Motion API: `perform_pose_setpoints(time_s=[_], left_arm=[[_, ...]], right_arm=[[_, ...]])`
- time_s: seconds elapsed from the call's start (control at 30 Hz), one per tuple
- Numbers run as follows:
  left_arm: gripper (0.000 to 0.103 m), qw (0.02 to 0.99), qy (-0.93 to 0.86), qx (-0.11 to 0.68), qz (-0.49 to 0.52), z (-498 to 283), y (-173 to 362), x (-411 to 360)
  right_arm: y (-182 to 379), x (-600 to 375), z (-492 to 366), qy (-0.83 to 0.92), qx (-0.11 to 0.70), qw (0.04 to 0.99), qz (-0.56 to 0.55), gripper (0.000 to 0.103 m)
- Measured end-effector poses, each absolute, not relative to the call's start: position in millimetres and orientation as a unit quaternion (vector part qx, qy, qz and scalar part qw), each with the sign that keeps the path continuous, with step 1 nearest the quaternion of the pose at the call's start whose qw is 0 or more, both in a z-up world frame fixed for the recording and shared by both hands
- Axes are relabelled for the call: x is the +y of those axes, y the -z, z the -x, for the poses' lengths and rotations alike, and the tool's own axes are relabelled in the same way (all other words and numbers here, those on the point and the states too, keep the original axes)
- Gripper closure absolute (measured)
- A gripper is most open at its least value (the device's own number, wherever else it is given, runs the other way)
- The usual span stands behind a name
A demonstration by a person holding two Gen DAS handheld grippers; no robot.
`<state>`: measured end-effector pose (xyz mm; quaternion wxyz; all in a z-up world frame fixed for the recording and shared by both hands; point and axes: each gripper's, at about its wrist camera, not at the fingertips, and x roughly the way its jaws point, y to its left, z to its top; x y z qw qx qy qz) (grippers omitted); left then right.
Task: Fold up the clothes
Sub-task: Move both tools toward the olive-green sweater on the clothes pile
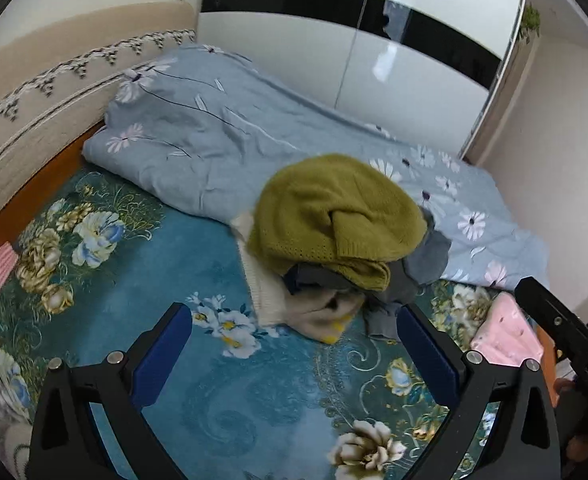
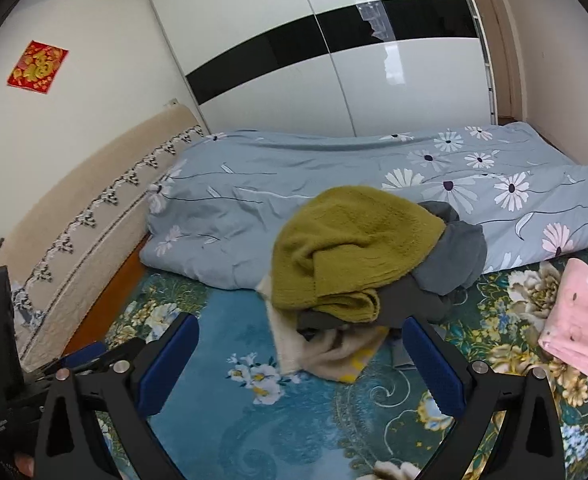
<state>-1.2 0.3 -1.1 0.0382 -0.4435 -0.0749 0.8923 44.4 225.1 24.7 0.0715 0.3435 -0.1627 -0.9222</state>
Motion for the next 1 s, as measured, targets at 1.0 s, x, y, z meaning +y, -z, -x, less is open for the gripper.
perform_pose_setpoints(time_s=[1.0], left_arm=[[0.001,0.148,-0.893,-0.048,0.423,74.0,25.8,-49.8]], right_arm=[[-29.6,120.4,-6.6,0.928,-0.087,-0.045,-0.361,0.0]])
